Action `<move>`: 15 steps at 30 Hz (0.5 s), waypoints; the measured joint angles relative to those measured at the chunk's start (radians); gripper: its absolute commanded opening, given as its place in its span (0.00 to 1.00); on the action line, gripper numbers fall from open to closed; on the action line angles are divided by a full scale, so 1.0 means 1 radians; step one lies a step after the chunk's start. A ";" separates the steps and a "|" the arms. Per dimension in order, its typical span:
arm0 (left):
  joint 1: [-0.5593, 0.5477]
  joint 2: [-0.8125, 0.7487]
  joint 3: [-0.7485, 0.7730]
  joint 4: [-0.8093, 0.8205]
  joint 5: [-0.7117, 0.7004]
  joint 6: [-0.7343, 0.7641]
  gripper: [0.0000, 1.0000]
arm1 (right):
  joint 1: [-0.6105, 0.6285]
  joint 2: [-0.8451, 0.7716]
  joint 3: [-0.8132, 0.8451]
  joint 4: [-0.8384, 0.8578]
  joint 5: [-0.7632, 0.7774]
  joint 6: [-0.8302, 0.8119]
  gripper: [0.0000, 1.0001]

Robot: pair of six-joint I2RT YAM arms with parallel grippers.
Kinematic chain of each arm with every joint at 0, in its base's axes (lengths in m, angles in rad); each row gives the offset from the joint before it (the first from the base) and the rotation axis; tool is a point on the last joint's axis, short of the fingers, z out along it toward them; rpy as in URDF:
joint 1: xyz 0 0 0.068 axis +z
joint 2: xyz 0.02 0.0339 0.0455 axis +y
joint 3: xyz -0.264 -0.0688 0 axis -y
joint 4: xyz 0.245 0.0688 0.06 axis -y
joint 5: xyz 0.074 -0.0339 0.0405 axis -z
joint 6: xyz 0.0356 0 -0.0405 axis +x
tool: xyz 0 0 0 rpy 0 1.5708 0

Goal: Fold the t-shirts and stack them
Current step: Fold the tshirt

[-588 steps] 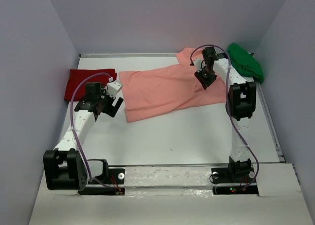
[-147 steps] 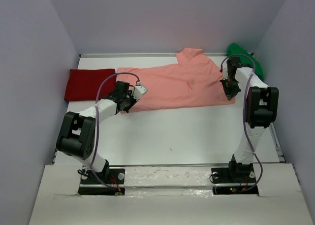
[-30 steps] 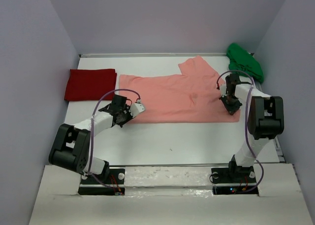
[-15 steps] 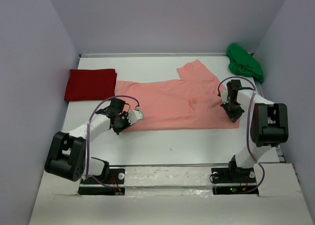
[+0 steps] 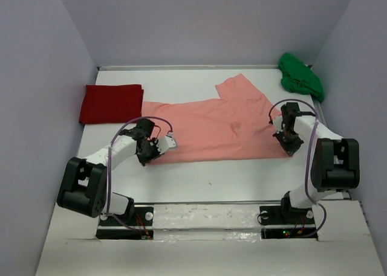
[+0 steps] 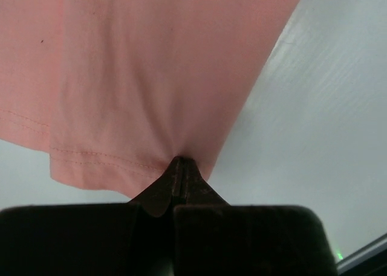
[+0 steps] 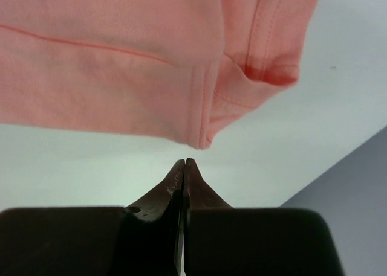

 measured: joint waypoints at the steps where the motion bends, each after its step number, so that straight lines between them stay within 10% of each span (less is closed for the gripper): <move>1: 0.000 -0.005 0.012 -0.033 0.003 -0.001 0.00 | 0.000 -0.007 0.007 -0.014 0.000 -0.002 0.00; 8: 0.000 -0.090 0.243 -0.128 -0.029 -0.033 0.10 | 0.000 -0.050 0.262 -0.109 -0.011 -0.012 0.00; 9: 0.000 -0.099 0.275 -0.123 -0.036 -0.037 0.27 | 0.000 -0.053 0.294 -0.111 -0.011 -0.012 0.01; 15: 0.004 -0.108 0.447 -0.070 -0.085 -0.071 0.52 | 0.000 -0.048 0.453 -0.117 -0.010 -0.005 0.67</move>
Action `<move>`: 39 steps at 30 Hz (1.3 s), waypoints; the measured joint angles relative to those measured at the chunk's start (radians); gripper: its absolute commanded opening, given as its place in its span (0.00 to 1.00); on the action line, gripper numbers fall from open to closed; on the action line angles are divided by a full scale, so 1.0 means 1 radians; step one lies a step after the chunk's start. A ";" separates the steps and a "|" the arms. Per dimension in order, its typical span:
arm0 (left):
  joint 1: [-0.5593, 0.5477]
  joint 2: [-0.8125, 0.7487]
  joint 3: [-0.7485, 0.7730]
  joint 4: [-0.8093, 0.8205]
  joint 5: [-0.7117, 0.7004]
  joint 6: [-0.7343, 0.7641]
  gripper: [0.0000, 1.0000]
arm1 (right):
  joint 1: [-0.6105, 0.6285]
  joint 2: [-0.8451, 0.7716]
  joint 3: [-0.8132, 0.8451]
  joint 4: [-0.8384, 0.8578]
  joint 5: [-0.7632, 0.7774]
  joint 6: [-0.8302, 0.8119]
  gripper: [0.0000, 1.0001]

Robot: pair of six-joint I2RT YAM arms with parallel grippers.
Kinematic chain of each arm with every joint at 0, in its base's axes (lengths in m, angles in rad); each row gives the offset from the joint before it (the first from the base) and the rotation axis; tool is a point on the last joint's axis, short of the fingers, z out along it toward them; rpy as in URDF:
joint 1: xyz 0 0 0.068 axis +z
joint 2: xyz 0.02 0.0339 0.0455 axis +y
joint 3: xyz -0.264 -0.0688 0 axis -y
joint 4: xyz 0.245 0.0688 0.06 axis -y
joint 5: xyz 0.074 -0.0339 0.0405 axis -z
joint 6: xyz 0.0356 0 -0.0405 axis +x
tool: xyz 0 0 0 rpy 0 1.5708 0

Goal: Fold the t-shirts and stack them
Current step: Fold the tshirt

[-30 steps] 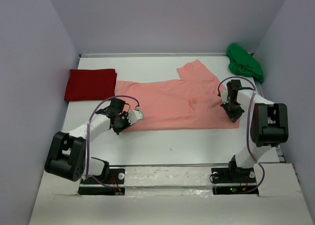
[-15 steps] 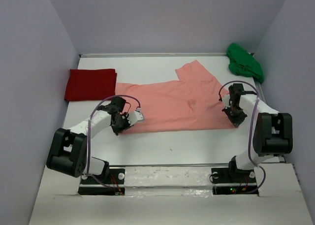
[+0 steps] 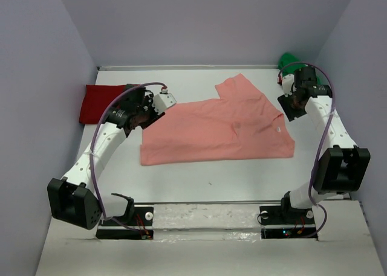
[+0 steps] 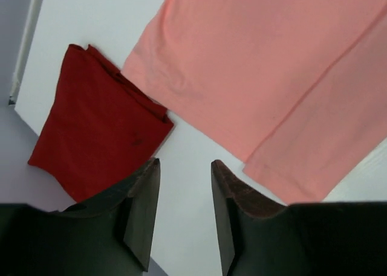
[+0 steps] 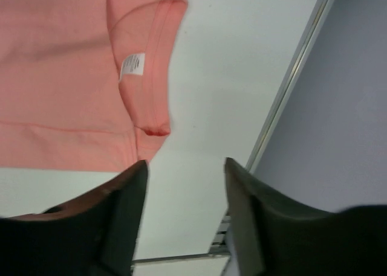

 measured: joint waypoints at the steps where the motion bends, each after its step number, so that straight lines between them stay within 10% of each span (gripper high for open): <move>1: 0.005 0.005 0.005 0.016 -0.004 -0.009 0.55 | 0.000 0.009 0.017 0.004 -0.002 -0.003 0.70; 8: 0.126 0.206 0.069 0.123 0.067 -0.109 0.83 | 0.000 0.239 0.224 0.048 -0.025 0.096 0.64; 15: 0.247 0.619 0.324 0.145 0.193 -0.225 0.99 | -0.003 0.519 0.517 0.046 -0.109 0.200 0.35; 22: 0.258 0.817 0.491 0.130 0.264 -0.301 0.99 | -0.003 0.806 0.913 -0.012 -0.178 0.252 0.50; 39: 0.296 0.879 0.522 0.125 0.255 -0.358 0.99 | -0.003 1.039 1.090 -0.135 -0.424 0.254 0.46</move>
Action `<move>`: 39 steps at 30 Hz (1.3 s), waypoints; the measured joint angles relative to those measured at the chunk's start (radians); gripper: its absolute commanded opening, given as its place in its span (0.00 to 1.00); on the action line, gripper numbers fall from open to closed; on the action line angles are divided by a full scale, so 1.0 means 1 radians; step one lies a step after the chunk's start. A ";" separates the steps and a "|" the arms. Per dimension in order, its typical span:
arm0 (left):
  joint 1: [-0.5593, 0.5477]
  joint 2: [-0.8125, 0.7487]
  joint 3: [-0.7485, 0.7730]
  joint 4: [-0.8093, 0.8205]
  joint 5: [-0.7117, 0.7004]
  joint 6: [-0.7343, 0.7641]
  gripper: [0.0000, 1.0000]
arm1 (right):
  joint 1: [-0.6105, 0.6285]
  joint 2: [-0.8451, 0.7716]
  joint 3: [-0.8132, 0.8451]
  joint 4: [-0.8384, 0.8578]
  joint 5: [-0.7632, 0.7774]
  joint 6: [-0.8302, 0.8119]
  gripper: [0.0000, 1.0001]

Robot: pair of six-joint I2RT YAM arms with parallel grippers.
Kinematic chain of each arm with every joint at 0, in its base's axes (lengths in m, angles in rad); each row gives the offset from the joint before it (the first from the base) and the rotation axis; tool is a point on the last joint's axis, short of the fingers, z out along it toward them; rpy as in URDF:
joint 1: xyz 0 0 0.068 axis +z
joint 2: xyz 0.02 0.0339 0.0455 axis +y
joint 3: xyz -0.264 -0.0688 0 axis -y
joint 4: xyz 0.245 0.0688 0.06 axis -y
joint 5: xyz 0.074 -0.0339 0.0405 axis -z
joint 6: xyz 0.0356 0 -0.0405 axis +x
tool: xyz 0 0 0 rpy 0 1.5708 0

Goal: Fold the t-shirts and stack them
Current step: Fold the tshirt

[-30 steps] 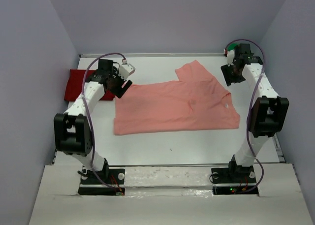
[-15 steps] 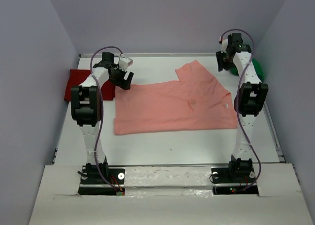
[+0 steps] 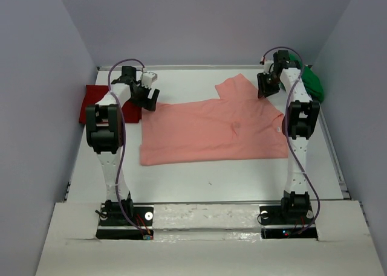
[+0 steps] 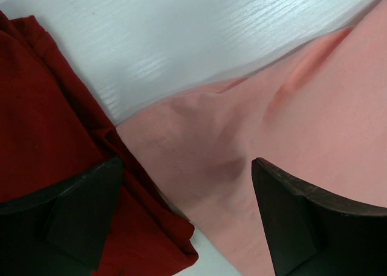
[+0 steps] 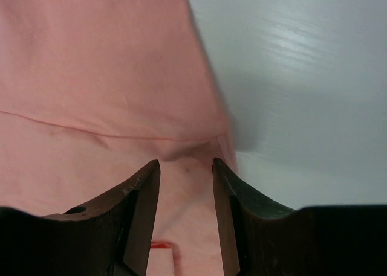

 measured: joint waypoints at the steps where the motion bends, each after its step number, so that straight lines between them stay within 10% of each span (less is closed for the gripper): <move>1: 0.000 0.000 -0.005 0.006 -0.005 0.000 0.99 | 0.000 0.023 0.024 -0.004 -0.011 0.000 0.46; 39: 0.000 -0.111 -0.151 0.088 -0.085 -0.003 0.99 | 0.042 0.108 0.069 0.191 -0.027 -0.112 0.45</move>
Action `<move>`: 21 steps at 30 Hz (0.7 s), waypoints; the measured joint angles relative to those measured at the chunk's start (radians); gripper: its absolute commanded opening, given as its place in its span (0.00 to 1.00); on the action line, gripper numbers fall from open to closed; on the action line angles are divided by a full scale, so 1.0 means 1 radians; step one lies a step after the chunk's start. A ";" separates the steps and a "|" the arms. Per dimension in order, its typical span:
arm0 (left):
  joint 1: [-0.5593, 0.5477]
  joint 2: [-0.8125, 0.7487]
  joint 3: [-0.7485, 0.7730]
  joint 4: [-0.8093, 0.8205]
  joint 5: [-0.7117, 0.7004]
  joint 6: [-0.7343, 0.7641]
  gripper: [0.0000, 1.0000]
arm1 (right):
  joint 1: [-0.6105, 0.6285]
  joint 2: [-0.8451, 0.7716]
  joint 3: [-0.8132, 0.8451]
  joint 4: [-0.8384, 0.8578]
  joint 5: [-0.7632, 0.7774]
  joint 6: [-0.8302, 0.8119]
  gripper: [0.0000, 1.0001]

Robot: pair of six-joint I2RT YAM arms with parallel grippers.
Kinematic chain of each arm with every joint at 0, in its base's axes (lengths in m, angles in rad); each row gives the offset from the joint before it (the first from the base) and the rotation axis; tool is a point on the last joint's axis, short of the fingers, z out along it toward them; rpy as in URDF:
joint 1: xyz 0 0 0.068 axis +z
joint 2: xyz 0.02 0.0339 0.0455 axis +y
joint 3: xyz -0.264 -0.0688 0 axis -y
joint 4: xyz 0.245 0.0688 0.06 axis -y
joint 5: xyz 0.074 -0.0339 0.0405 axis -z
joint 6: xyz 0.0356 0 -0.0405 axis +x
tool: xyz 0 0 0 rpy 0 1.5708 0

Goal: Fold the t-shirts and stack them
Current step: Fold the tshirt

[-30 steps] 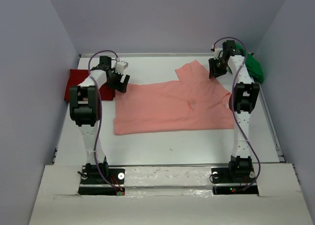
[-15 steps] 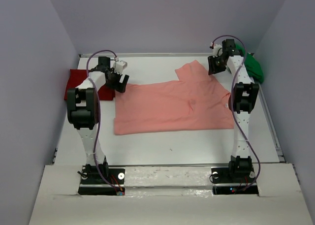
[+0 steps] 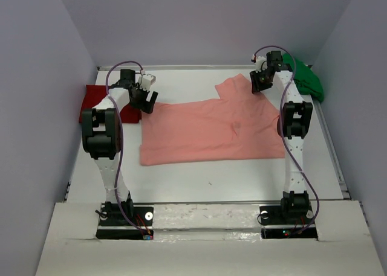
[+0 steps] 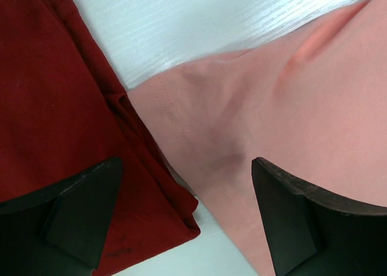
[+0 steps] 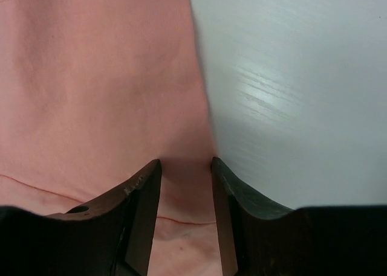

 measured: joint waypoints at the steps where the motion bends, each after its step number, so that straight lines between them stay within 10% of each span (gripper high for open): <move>1: 0.000 0.000 0.000 0.000 0.000 0.000 0.99 | 0.000 0.000 0.000 0.000 0.002 -0.001 0.44; 12: 0.000 0.000 -0.002 0.000 0.001 0.000 0.99 | 0.005 0.000 0.000 0.021 0.068 -0.008 0.43; 21: 0.000 0.000 -0.002 0.000 0.001 0.001 0.99 | 0.005 0.000 -0.016 0.051 0.079 -0.021 0.08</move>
